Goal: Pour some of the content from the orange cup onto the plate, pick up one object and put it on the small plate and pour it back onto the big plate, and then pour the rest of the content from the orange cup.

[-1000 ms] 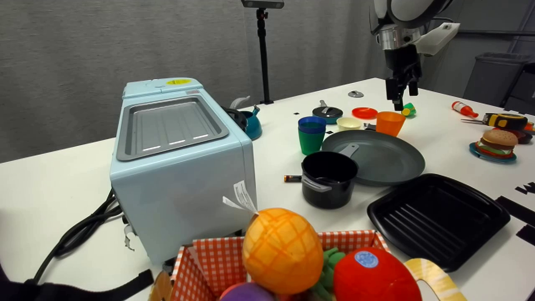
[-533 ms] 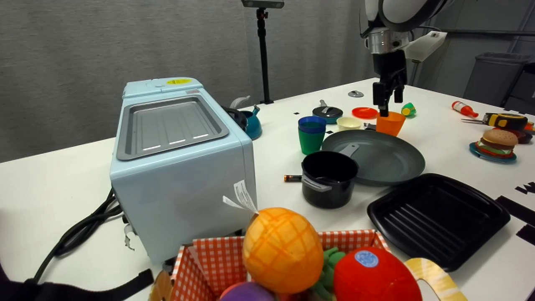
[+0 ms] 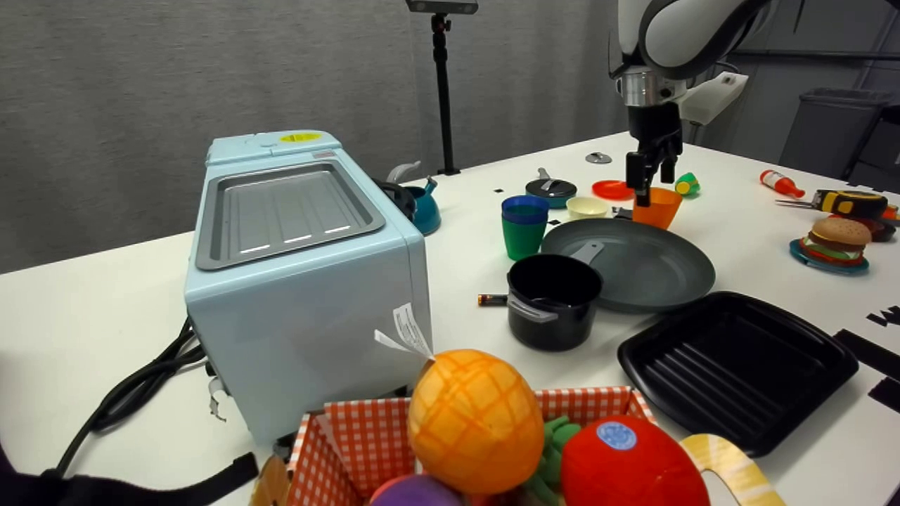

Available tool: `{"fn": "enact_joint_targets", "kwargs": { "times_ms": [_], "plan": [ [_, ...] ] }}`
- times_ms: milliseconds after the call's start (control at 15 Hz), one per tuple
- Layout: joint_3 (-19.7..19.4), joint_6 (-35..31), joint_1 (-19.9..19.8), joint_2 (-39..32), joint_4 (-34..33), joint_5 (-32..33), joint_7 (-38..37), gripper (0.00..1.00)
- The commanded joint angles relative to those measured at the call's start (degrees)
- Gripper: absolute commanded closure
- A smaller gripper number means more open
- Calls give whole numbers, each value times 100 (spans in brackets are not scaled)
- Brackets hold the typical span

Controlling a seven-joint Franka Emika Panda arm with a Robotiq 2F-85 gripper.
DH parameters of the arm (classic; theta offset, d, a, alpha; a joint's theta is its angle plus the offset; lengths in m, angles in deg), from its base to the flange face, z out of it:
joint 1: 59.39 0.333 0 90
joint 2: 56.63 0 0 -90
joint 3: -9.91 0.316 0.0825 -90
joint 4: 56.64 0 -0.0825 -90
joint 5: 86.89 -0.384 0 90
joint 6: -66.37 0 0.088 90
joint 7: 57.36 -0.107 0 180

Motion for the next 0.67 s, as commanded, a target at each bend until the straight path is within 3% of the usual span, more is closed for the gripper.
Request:
{"fn": "enact_joint_targets", "kwargs": {
  "times_ms": [0, 600],
  "plan": [
    [-23, -135, -36, -136, -70, -95, 88, 0],
    [-35, -98, -97, -284, -183, -156, 71, 0]
  ]
}}
